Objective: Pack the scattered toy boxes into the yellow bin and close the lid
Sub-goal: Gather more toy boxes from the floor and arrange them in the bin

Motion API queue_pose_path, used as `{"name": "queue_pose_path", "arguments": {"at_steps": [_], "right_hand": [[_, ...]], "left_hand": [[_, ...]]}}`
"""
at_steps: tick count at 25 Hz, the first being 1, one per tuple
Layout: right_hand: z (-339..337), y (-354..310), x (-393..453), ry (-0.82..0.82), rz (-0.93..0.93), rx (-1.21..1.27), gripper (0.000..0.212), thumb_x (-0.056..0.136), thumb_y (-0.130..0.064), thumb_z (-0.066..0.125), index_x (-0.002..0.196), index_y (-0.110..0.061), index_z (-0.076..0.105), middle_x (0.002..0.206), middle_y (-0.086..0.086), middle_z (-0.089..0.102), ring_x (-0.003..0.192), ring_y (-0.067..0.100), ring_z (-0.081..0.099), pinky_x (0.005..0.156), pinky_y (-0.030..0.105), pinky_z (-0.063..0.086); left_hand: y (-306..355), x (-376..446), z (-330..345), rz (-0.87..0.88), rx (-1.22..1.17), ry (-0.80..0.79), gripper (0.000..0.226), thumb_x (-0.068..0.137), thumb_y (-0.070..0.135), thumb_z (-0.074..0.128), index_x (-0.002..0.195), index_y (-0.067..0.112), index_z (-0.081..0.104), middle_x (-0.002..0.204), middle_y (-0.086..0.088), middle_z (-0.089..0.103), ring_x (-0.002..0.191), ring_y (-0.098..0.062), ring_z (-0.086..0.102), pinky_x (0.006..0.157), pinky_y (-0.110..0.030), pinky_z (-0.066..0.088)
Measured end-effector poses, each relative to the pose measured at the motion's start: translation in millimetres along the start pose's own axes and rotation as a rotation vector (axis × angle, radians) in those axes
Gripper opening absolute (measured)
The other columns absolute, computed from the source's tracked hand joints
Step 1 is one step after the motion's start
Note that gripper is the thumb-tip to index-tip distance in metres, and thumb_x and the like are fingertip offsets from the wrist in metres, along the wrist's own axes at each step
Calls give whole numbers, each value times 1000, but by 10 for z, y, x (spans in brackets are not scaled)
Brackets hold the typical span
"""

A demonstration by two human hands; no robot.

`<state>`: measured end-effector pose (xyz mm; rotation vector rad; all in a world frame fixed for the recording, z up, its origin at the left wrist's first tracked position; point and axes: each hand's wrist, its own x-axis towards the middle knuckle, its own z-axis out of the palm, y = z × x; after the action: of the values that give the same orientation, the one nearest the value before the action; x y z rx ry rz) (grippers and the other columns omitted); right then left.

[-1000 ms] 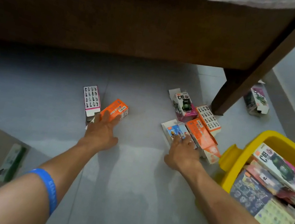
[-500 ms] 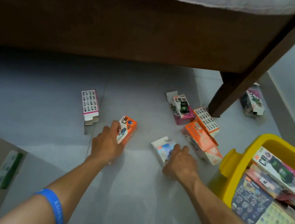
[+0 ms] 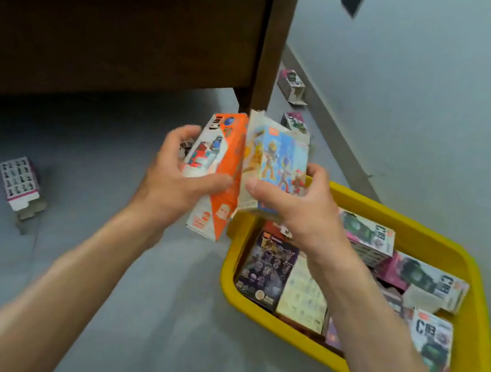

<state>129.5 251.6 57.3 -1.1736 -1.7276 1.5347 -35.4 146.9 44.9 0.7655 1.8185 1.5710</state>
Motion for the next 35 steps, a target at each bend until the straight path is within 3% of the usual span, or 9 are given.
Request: {"name": "queue_pose_path", "arguments": {"at_steps": [3,6,9,14,19,25,27,31,35], "right_hand": [[-741,410,-250,59,161,-196,111,33,-67,88,128,-33,40,107,-15,68,90,3,69,84,39,58],[-1020,714,-429,-82,251,-418,103,47,-74,76,136,-39,37,111,-18,68,89,2,67,81,34,55],[-1050,786,-468,-105,227,-512,73,67,-69,71,128,-44,39,97,-28,66,79,-5,64,67,26,52],[-1043,764,-332,-122,231,-382,92,73,-40,84,143,-44,24,110,-20,66,97,11,69,80,33,55],[-1135,740,-373,-354,250,-669,23,74,-57,75,88,-57,57,76,-32,67,66,-5,65,46,16,45],[-1047,762,-383,-54,158,-1050,105,71,-85,53,152,-25,24,136,1,61,116,28,62,78,37,51],[-1071,750,-370,0,-2,-1052,93,77,-77,56,151,-29,26,147,0,50,127,27,54,89,41,49],[-1095,793,-241,-339,-58,-1050,78,81,-67,63,146,-33,39,149,-5,43,133,21,42,105,43,42],[-1129,851,-167,-337,-3,-931,71,80,-65,66,141,-32,48,143,-6,49,126,16,48,101,37,44]], "left_hand": [[74,-302,565,45,411,-331,103,65,43,87,138,66,19,122,31,49,98,4,64,72,-22,57],[-45,-479,922,99,1027,-452,90,72,78,60,148,54,16,147,9,44,128,-18,47,97,-41,45],[-51,-467,1004,119,1035,-379,70,86,74,41,147,46,23,148,4,45,131,-23,44,102,-48,40],[-107,-511,928,182,868,-264,59,95,56,43,148,50,18,142,4,47,124,-19,48,97,-44,48],[-269,-525,1041,245,1109,-233,55,95,57,41,145,52,19,156,4,21,133,-27,41,92,-48,48],[-343,-545,1162,420,1380,-216,64,97,50,42,154,36,17,160,-9,20,124,-30,43,94,-41,42],[-351,-513,1140,334,1364,-321,81,91,63,42,156,32,6,165,-7,8,134,-32,38,104,-44,35],[-194,-344,993,137,1302,-730,126,65,82,60,154,36,-16,165,4,-17,150,-29,12,115,-54,17],[-213,-382,984,285,1314,-738,109,75,59,71,153,46,-4,165,9,-14,147,-29,20,115,-54,20]]}}
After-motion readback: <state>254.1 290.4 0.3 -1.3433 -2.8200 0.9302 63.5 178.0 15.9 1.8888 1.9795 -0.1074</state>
